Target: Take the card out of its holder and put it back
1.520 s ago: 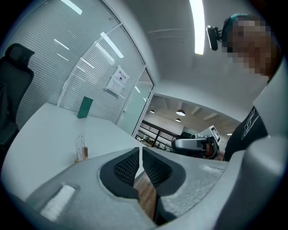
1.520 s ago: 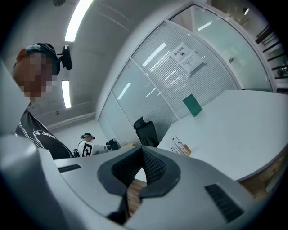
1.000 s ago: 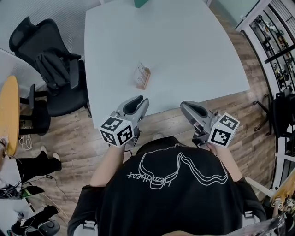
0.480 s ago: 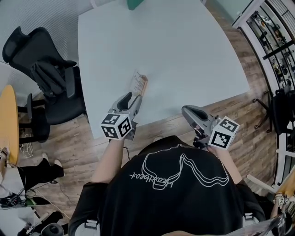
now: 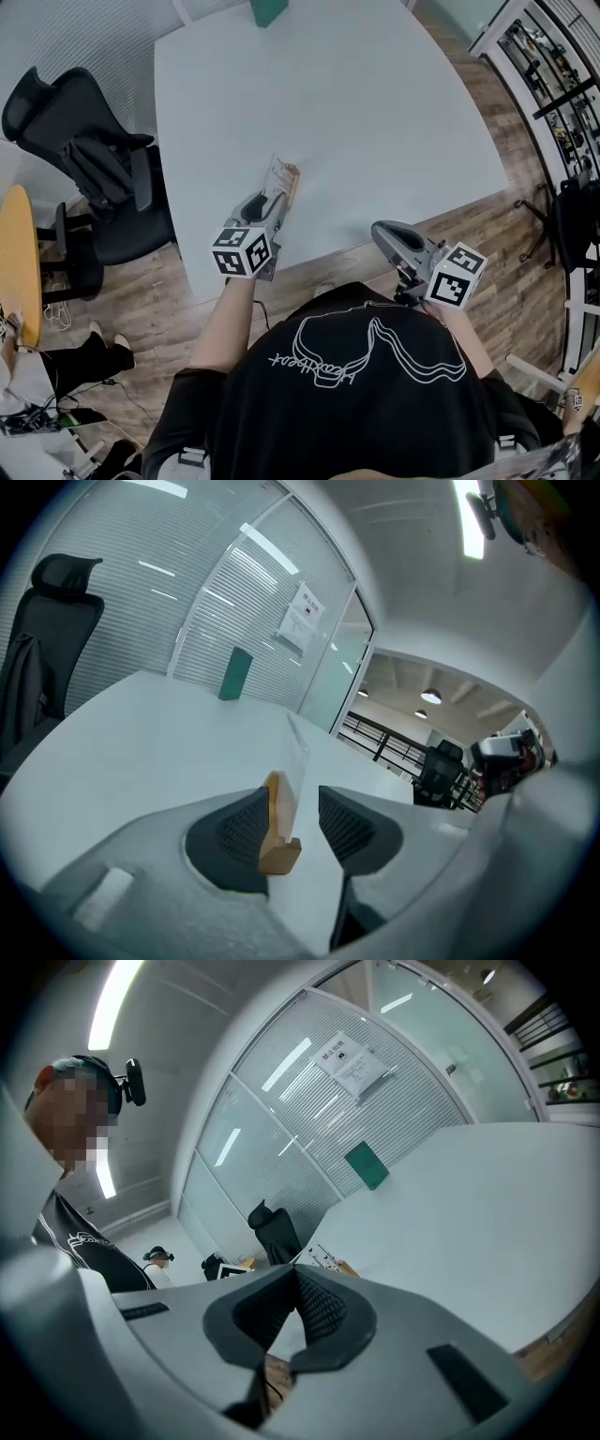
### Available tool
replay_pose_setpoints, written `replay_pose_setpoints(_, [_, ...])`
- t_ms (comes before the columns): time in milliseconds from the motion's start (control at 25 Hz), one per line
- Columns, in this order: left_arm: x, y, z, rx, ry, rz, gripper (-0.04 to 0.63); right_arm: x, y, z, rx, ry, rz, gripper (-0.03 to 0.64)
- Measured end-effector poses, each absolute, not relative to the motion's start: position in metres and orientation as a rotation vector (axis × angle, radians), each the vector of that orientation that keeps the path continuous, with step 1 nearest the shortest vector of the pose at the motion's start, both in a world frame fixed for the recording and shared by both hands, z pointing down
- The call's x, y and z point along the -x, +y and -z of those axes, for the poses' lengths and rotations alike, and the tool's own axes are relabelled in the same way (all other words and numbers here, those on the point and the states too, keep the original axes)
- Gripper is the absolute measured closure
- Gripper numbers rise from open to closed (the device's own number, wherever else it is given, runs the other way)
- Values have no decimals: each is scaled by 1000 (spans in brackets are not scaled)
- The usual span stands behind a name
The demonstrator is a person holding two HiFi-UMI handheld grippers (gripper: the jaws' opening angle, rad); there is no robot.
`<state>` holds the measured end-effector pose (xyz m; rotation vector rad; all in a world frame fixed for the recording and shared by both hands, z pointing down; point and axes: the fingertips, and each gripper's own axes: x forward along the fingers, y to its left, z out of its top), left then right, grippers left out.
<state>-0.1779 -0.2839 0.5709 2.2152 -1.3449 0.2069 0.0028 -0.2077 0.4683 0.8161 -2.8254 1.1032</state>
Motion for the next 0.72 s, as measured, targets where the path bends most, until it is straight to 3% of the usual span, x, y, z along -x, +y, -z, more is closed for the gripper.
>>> replay_pose_setpoints(240, [174,-293,-581,-2199,-1371,-242,437,-2,-208,-470,-812,-2834,-1112,607])
replay_pose_setpoints(400, [174,-297,-579,-2216,-1401,-261,496,-3,-208,-473,-808,-2832,-1119,607])
replay_pose_setpoints(720, [175,-300,-580,-2217,-1417,-275,541,-9,-206,-478,-840,-2818,-1153,607])
